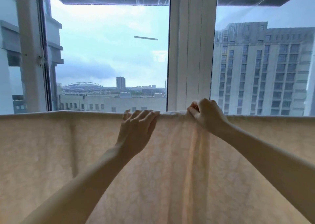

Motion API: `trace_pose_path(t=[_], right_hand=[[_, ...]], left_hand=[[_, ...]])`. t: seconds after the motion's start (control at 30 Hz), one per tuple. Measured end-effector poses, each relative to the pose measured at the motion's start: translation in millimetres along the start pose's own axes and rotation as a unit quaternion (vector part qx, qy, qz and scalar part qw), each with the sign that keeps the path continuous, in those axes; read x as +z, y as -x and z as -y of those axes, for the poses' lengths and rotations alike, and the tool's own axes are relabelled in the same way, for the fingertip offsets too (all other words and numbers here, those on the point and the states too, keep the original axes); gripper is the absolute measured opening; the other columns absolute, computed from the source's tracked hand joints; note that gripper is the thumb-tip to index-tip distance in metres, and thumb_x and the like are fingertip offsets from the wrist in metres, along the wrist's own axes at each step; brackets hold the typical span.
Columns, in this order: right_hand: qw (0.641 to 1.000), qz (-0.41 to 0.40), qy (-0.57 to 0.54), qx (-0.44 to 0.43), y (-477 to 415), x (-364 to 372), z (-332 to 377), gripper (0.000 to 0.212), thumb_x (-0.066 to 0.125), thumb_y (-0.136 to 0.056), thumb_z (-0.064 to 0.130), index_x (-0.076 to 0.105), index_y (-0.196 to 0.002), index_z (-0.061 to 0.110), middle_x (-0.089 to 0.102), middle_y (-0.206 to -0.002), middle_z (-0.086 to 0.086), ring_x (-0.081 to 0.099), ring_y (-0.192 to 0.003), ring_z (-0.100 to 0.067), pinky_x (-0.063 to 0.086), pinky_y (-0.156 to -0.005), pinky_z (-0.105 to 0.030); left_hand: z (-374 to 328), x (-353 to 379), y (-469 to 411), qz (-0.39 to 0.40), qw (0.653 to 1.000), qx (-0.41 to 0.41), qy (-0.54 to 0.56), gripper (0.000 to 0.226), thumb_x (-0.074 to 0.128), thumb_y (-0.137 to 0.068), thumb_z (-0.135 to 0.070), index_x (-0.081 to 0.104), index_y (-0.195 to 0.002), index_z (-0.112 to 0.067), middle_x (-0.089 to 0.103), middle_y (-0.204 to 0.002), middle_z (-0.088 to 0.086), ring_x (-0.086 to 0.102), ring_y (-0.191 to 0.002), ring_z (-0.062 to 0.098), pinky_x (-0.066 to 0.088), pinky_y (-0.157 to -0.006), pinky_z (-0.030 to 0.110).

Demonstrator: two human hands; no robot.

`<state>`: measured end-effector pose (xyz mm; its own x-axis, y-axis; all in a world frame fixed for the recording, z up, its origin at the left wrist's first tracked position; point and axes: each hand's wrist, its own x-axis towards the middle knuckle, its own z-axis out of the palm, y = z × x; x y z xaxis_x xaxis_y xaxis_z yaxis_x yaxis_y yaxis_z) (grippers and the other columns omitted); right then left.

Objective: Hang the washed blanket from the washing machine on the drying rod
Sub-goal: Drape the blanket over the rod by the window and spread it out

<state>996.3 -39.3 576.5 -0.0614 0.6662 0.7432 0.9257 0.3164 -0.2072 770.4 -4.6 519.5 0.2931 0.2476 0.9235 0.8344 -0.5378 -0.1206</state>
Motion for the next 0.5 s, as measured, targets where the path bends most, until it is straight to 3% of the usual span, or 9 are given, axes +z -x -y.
trace_pose_path(t=[0.2, 0.4, 0.5], right_hand=[[0.998, 0.029, -0.04, -0.033, 14, -20, -17, 0.012, 0.06, -0.093, 0.017, 0.066, -0.101, 0.01, 0.069, -0.089, -0.001, 0.064, -0.075, -0.006, 0.046, -0.059, -0.005], [0.996, 0.041, -0.035, -0.071, 23, -16, -22, 0.014, 0.061, -0.091, 0.012, 0.065, -0.105, 0.012, 0.07, -0.097, 0.0, 0.066, -0.082, -0.006, 0.049, -0.07, -0.006], [0.997, 0.011, -0.018, -0.072, 21, -11, -18, 0.008, 0.059, -0.093, 0.013, 0.063, -0.099, 0.012, 0.069, -0.087, -0.001, 0.067, -0.074, -0.011, 0.058, -0.07, -0.022]], left_hand=[[-12, 16, -3, -0.037, 0.998, -0.002, -0.056, 0.029, 0.045, -0.098, -0.039, 0.07, -0.103, -0.024, 0.072, -0.095, -0.009, 0.064, -0.081, 0.015, 0.042, -0.081, 0.036], [-8, 19, -2, -0.059, 0.998, -0.009, -0.033, 0.028, 0.048, -0.098, -0.038, 0.071, -0.101, -0.023, 0.072, -0.092, -0.009, 0.064, -0.08, 0.015, 0.042, -0.08, 0.037], [-6, 19, -2, -0.058, 0.998, -0.008, -0.035, 0.028, 0.047, -0.098, -0.038, 0.071, -0.102, -0.024, 0.072, -0.092, -0.008, 0.064, -0.08, 0.015, 0.042, -0.08, 0.037]])
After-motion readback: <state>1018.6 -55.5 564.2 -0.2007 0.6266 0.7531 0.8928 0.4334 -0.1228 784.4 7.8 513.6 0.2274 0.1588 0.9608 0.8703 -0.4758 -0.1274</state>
